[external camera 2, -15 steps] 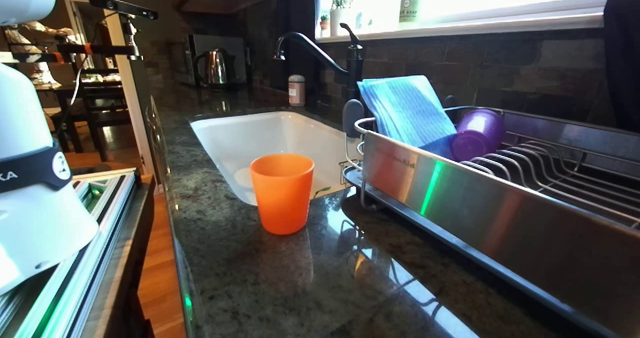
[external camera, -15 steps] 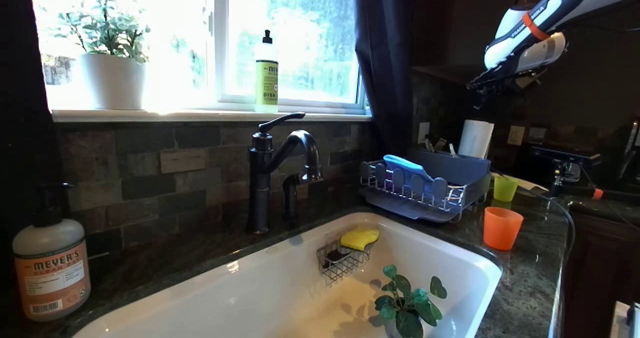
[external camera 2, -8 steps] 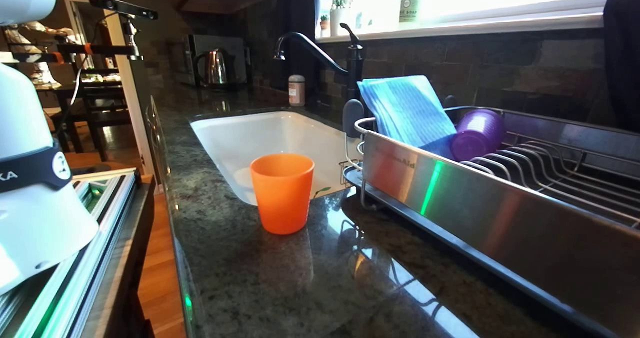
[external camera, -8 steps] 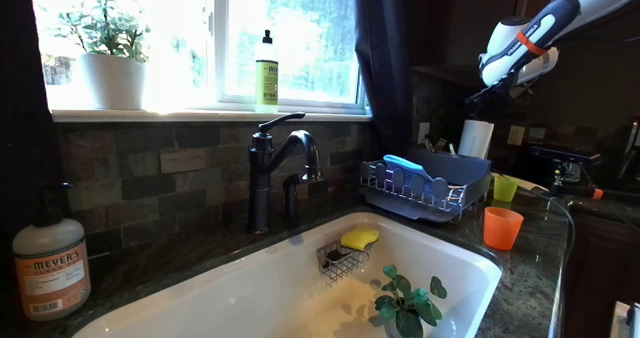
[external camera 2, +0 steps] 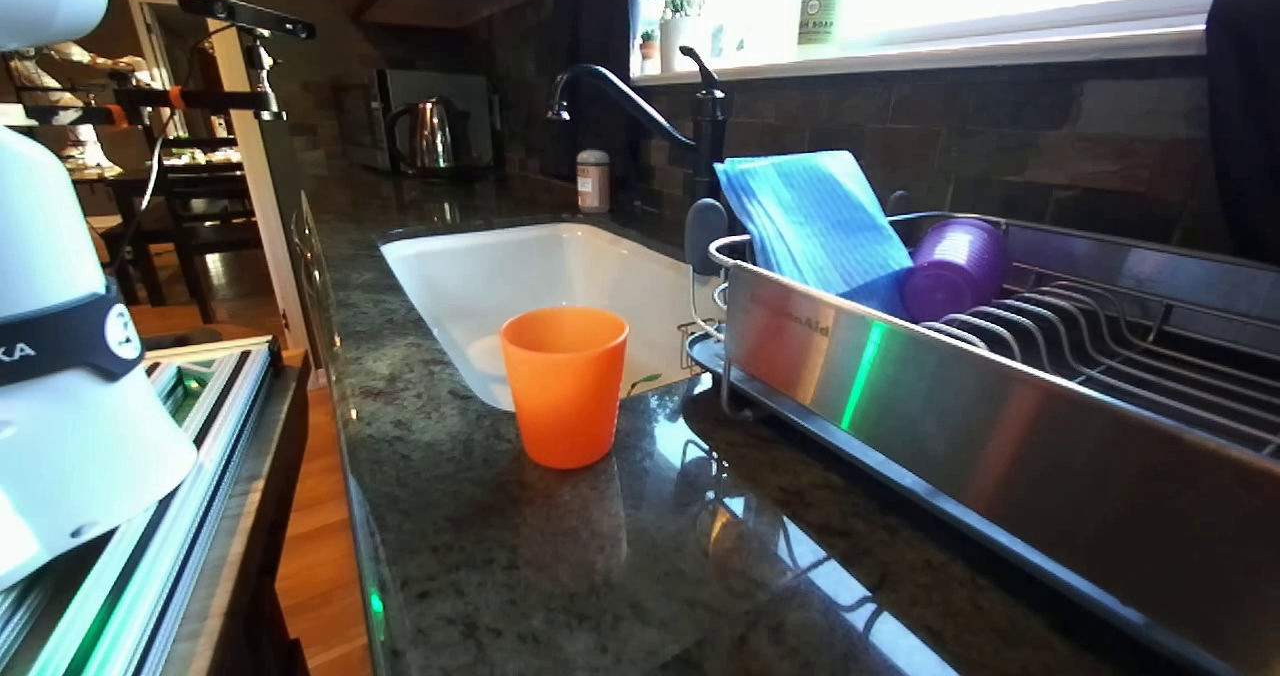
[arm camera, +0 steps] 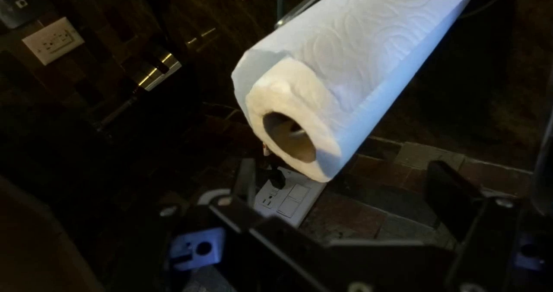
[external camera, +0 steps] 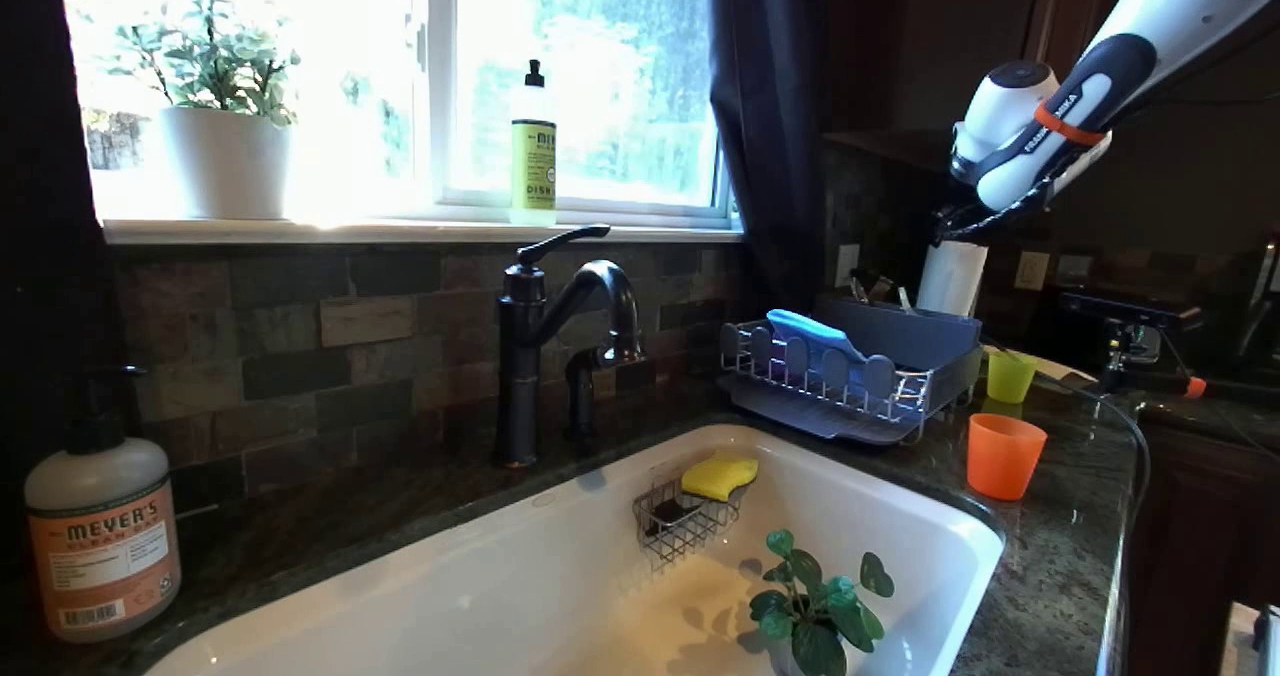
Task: Put the paper towel on the window sill
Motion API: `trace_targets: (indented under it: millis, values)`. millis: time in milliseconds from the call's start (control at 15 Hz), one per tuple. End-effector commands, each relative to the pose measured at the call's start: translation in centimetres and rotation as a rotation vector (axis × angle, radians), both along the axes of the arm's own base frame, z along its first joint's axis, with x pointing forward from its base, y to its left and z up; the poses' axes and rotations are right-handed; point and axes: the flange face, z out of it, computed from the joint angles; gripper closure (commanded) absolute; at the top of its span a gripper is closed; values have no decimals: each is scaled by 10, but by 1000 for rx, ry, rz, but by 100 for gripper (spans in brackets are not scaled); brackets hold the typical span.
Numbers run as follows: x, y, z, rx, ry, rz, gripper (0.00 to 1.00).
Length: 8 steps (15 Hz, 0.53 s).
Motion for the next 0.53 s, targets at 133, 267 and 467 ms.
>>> trace_targets:
  millis: [133, 267, 467]
  values:
    - [6, 2, -18, -1, -64, 31, 0]
    - [8, 1, -21, -5, -87, 49, 0]
    - [4, -5, -25, 6, -114, 35, 0]
